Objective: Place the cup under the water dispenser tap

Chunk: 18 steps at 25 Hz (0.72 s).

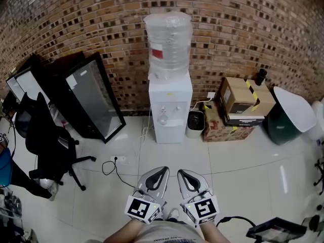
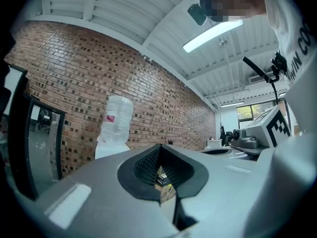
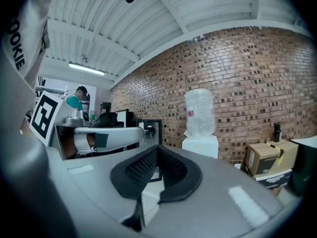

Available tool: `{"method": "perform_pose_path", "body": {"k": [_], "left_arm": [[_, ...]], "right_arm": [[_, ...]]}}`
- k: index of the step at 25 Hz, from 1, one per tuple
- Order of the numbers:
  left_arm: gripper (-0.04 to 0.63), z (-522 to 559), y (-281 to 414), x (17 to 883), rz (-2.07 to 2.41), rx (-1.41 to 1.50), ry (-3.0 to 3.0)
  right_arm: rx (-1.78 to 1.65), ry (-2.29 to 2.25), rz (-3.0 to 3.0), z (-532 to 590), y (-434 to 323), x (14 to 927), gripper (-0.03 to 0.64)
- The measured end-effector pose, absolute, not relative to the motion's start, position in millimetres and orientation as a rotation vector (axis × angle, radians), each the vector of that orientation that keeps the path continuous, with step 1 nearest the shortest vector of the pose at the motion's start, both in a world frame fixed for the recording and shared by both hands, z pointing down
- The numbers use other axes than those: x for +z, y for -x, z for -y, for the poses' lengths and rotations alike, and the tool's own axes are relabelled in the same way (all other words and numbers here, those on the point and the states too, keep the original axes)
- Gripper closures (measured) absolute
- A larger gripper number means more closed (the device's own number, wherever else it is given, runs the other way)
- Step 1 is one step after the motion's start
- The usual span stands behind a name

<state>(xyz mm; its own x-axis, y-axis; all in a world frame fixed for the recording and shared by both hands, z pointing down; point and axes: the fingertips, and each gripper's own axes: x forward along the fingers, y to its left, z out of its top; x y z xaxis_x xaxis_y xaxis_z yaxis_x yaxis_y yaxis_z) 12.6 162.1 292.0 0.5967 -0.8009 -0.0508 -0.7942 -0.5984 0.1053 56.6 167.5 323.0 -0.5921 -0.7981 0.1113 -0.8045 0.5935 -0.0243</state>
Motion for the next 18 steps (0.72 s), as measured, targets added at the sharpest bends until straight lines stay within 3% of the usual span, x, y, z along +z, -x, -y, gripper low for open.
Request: {"method": "perform_pose_path", "body": {"k": [18], "left_arm": [[0.595,-175,0,295,1.311,-0.169,-2.772]], "right_arm": [[0.101,-1.400,2.697,-181,-38,323,0.612]]}}
